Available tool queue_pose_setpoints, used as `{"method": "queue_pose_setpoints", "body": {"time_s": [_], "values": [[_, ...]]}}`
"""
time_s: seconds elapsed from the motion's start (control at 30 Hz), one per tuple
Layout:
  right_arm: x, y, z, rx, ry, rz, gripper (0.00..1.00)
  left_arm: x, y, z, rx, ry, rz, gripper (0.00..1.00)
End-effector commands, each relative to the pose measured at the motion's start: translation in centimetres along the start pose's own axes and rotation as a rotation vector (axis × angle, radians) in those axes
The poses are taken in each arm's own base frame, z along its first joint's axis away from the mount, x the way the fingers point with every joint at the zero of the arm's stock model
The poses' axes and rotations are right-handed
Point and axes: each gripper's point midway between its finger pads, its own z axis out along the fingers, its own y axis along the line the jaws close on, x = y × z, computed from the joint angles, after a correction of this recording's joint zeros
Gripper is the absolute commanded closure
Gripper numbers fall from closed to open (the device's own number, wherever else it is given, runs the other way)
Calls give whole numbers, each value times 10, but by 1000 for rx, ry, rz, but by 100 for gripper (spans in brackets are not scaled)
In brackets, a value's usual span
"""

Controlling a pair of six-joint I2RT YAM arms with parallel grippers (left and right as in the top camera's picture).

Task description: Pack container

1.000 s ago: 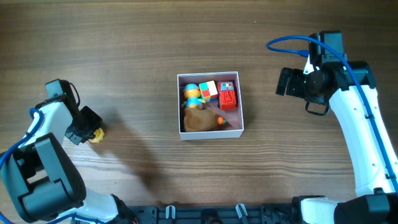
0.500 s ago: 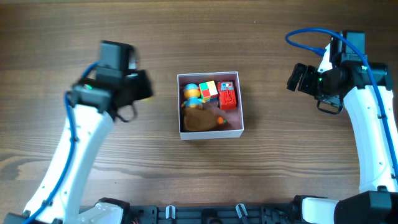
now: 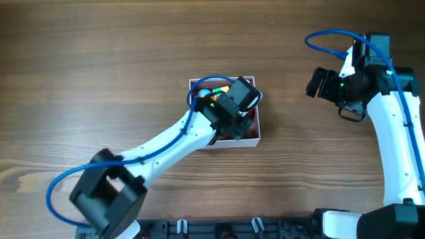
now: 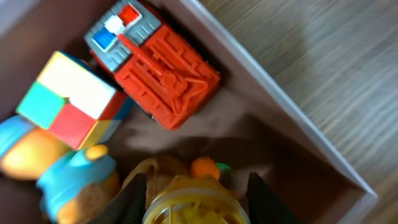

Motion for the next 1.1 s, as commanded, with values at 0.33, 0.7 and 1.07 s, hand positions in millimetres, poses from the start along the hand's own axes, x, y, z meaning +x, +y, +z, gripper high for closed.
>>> {"method": "queue_pose_setpoints", "body": {"time_s": [0.33, 0.7, 1.07], "values": [[0, 2, -3, -13, -2, -10, 0, -2, 1, 15, -8, 9, 21, 0], [-4, 7, -7, -31, -28, -45, 0, -34, 84, -107, -168, -252, -327, 0], [-74, 95, -72, -213, -509, -280, 0, 25, 261, -182, -427, -393, -867, 0]]}}
